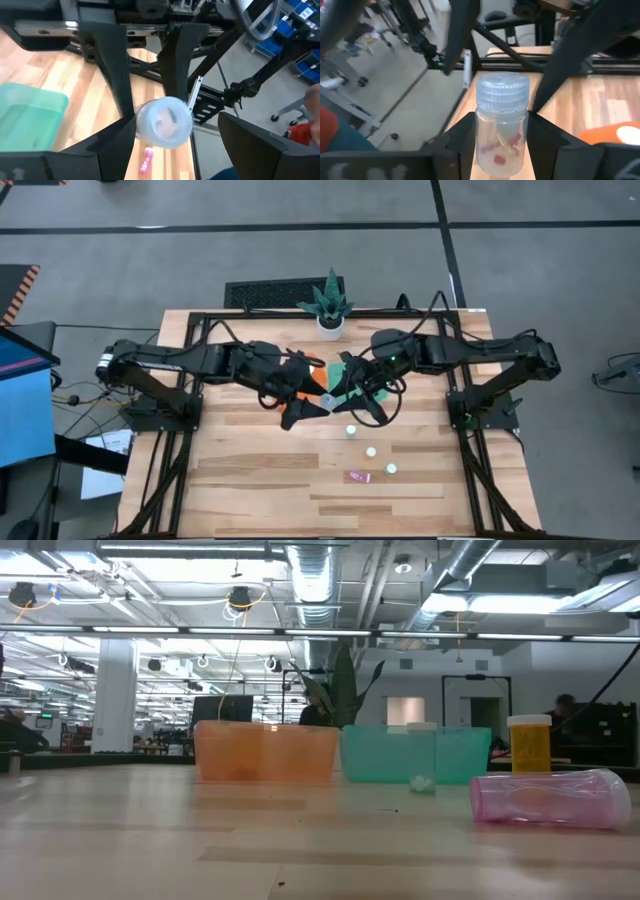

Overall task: Pick and place medicine bottles into bin by pill shape (circle, oval)
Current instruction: Put the transparent capsule bottle into the orange bin

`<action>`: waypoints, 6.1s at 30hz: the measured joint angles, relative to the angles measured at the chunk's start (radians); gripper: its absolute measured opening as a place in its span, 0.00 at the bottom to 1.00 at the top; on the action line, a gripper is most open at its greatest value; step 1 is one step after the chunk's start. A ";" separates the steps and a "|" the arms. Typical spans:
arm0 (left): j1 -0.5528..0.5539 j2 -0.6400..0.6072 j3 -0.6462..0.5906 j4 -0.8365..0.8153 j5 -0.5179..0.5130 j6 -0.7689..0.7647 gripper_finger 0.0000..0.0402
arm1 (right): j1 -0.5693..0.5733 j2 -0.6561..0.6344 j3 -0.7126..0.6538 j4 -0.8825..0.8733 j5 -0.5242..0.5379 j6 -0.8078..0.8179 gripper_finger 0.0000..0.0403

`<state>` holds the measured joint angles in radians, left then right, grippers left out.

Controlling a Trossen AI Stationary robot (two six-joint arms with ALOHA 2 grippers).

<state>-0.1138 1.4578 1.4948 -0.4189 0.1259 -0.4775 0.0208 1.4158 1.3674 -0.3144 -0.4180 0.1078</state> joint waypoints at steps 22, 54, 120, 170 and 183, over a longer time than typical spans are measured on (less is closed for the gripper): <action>0.000 0.033 0.001 -0.066 -0.044 0.029 0.68 | 0.001 0.031 -0.002 -0.034 0.001 0.000 0.39; 0.000 0.037 -0.002 -0.146 -0.061 0.018 0.70 | 0.010 0.061 0.002 -0.042 -0.004 0.022 0.40; 0.000 0.035 0.000 -0.167 -0.036 0.065 0.36 | -0.009 0.056 0.000 -0.124 -0.004 -0.027 0.62; 0.261 0.362 -0.001 -0.521 -0.252 0.266 0.36 | -0.224 -0.573 0.000 -0.543 0.160 0.121 0.62; 0.260 0.444 -0.001 -0.495 -0.267 0.248 0.36 | -0.224 -0.573 0.000 -0.552 0.159 0.105 0.62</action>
<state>0.1463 1.9021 1.4937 -0.9140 -0.1413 -0.2296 -0.2035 0.8429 1.3678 -0.8669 -0.2588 0.2127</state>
